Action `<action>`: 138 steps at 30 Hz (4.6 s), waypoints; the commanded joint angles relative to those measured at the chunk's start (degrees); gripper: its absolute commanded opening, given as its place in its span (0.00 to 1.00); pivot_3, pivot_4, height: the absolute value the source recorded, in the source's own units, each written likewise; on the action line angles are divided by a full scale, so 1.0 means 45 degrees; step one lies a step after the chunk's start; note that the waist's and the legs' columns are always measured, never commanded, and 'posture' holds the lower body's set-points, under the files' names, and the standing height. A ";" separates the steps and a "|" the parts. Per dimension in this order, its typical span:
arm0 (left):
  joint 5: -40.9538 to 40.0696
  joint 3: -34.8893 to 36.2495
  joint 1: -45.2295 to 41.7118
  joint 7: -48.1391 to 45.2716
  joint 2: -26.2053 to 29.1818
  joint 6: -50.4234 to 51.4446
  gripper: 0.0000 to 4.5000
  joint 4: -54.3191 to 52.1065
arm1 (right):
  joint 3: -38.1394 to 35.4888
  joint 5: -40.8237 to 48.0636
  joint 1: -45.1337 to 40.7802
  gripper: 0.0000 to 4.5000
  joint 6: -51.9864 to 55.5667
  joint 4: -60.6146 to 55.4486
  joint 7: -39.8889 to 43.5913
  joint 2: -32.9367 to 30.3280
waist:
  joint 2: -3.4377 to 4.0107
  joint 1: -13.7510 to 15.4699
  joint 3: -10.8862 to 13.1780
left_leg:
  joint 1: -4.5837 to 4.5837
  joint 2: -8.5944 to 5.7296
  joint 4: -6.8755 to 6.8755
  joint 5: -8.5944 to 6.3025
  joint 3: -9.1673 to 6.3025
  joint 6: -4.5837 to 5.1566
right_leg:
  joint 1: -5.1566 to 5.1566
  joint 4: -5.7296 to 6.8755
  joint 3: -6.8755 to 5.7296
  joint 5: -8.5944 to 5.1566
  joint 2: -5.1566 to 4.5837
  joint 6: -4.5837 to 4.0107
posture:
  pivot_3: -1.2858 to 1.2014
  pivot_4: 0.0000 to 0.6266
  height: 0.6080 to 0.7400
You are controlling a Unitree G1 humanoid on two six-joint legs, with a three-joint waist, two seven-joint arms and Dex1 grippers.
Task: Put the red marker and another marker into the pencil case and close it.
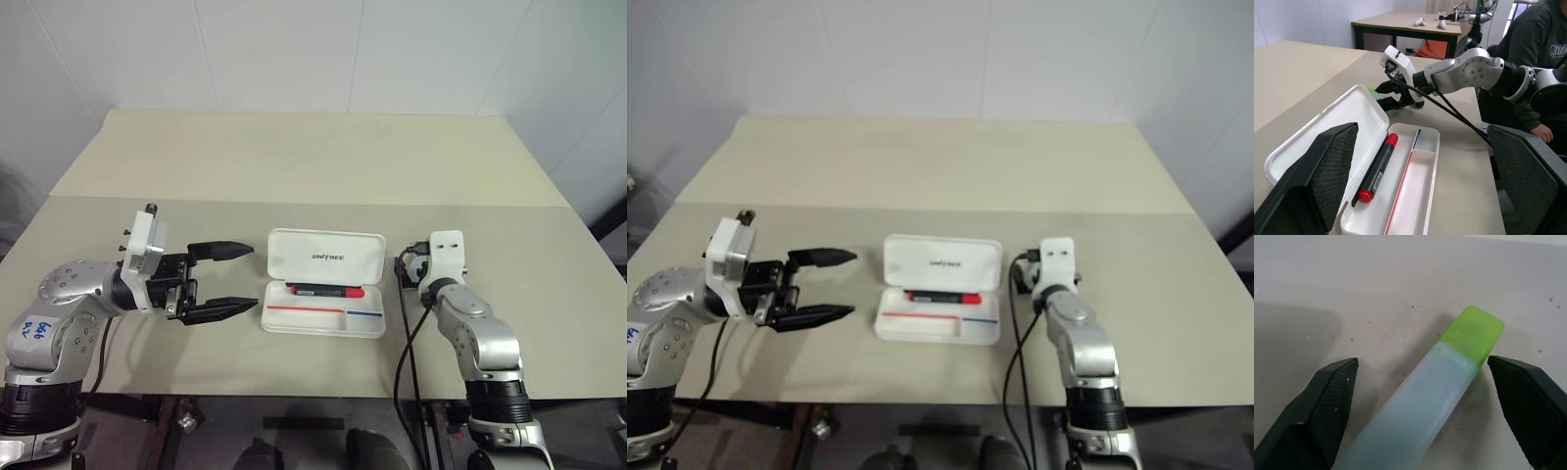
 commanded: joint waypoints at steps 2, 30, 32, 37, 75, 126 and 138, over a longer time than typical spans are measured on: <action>-0.0117 0.0134 0.0028 0.0093 0.0160 -0.0215 1.00 -0.0282 | -0.0088 -0.0451 -0.0197 0.81 0.0557 0.0407 -0.0478 -0.0084 | -0.0001 0.0003 -0.0001 | 0.0006 -0.0003 0.0000 0.0000 0.0001 0.0011 | 0.0001 0.0009 0.0001 0.0000 -0.0007 0.0000 | 0.52 0.24 1.00; -0.0217 0.0666 0.0536 -0.1052 0.0262 -0.1258 1.00 0.0787 | 0.0070 0.0969 -0.3660 0.25 -0.3142 0.1081 0.4815 -0.2736 | 0.0033 -0.0060 0.0020 | -0.0008 -0.0012 -0.0059 0.0017 -0.0004 0.0030 | -0.0019 -0.0027 -0.0030 0.0001 -0.0017 0.0004 | 0.52 0.24 1.00; -0.0219 0.0893 0.0647 -0.1242 0.0281 -0.1580 1.00 0.1089 | 0.0154 0.1362 -0.3957 0.25 -0.2942 0.0737 0.5640 -0.3092 | 0.0032 -0.0050 0.0020 | -0.0008 -0.0012 -0.0058 0.0015 0.0000 0.0032 | -0.0018 -0.0034 -0.0032 0.0001 -0.0021 0.0004 | 0.52 0.24 1.00; -0.0297 0.1600 0.0934 -0.1779 0.0326 -0.2197 1.00 0.1996 | 0.0565 0.2774 -0.4330 0.25 -0.2217 -0.0661 0.8698 -0.4529 | 0.0038 -0.0011 0.0023 | -0.0017 -0.0012 -0.0063 0.0003 0.0001 0.0050 | -0.0021 -0.0051 -0.0052 0.0001 -0.0036 0.0005 | 0.52 0.24 1.00; -0.0499 0.1241 0.1872 -0.5041 0.1330 -0.6248 1.00 0.6457 | 0.7695 0.2707 -0.4058 0.25 0.1691 -0.4795 1.1092 -0.4493 | 0.0018 -0.0007 0.0013 | -0.0196 -0.0022 0.0083 -0.0039 0.0129 0.0059 | -0.0223 0.0061 -0.0501 0.0006 -0.0221 0.0004 | 0.52 0.24 1.00; -0.0404 0.0858 0.0634 -0.4860 0.0707 -0.6026 1.00 0.6527 | 0.2581 0.3356 -0.1369 1.00 0.0796 -0.3765 1.3089 -0.9209 | 0.0015 0.0267 0.0012 | -0.0197 -0.0024 0.0165 -0.0073 0.0149 0.0093 | -0.0188 0.0061 -0.0515 0.0023 -0.0221 0.0007 | 0.52 0.24 1.00; -0.0339 -0.0236 -0.1104 -0.5086 0.0066 -0.6432 1.00 0.7740 | 0.0926 0.2308 0.1037 1.00 0.2267 -0.4475 0.9347 -0.8919 | 0.0009 0.0356 0.0011 | -0.0181 -0.0016 0.0180 -0.0056 0.0268 0.0062 | -0.0191 0.0079 -0.0498 0.0045 -0.0174 -0.0005 | 0.52 0.24 1.00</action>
